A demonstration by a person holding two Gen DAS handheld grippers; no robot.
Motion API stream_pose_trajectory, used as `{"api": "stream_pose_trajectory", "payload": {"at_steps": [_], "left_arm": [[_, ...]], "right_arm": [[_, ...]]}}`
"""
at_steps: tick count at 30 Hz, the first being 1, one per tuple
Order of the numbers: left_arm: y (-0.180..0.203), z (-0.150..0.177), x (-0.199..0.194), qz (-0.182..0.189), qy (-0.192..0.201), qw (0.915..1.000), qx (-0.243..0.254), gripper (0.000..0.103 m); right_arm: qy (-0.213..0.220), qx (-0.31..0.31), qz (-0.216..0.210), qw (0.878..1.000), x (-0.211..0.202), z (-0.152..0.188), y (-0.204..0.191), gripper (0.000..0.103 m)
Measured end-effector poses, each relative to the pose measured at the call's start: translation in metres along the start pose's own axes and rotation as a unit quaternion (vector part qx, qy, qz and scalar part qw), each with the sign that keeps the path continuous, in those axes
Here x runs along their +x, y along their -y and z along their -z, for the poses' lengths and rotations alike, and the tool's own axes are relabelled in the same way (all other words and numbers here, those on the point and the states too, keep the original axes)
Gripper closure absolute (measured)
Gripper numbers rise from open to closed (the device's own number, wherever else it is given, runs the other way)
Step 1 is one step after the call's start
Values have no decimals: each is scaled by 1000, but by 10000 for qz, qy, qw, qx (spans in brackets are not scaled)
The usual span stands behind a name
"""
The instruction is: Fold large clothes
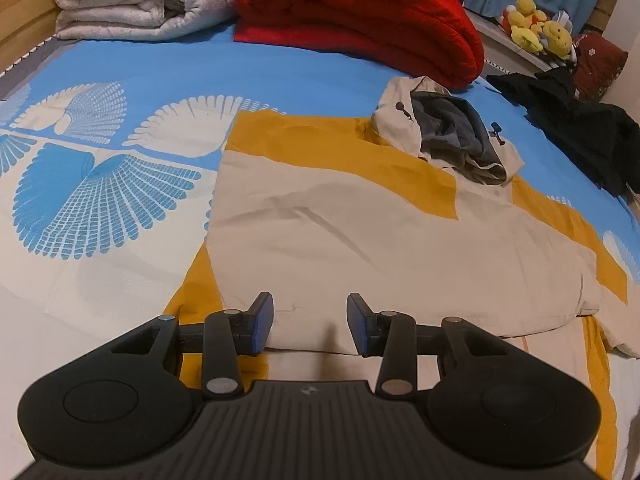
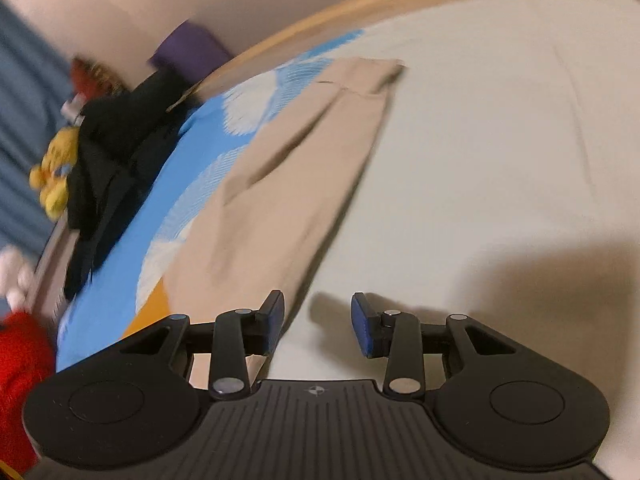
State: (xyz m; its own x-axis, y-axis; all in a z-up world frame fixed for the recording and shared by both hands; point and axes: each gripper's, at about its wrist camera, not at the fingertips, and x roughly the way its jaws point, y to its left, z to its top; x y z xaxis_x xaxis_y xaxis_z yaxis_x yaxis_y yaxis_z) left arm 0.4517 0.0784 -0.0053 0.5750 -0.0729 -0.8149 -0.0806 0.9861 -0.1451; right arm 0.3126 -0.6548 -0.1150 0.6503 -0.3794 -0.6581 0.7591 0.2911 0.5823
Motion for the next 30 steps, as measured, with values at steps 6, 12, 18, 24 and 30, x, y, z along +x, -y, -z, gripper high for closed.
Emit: {"api": "stream_pose_trajectory", "payload": {"at_steps": [6, 12, 18, 24, 30], "left_arm": [[3, 2, 2, -67, 1, 9999, 103, 58], [6, 4, 8, -146, -24, 9995, 262, 58], [3, 5, 8, -233, -15, 9991, 347, 58], [-7, -2, -2, -175, 89, 9996, 216, 58], [-26, -11, -20, -99, 242, 9997, -36, 58]], "right_arm": [[100, 373, -396, 9985, 23, -25, 15, 65], [324, 102, -394, 9986, 46, -53, 14, 65], [572, -132, 7, 9983, 67, -83, 3, 69], [1193, -636, 483, 9896, 55, -93, -35, 101], [2056, -2138, -94, 9550, -4, -51, -146, 102]]}}
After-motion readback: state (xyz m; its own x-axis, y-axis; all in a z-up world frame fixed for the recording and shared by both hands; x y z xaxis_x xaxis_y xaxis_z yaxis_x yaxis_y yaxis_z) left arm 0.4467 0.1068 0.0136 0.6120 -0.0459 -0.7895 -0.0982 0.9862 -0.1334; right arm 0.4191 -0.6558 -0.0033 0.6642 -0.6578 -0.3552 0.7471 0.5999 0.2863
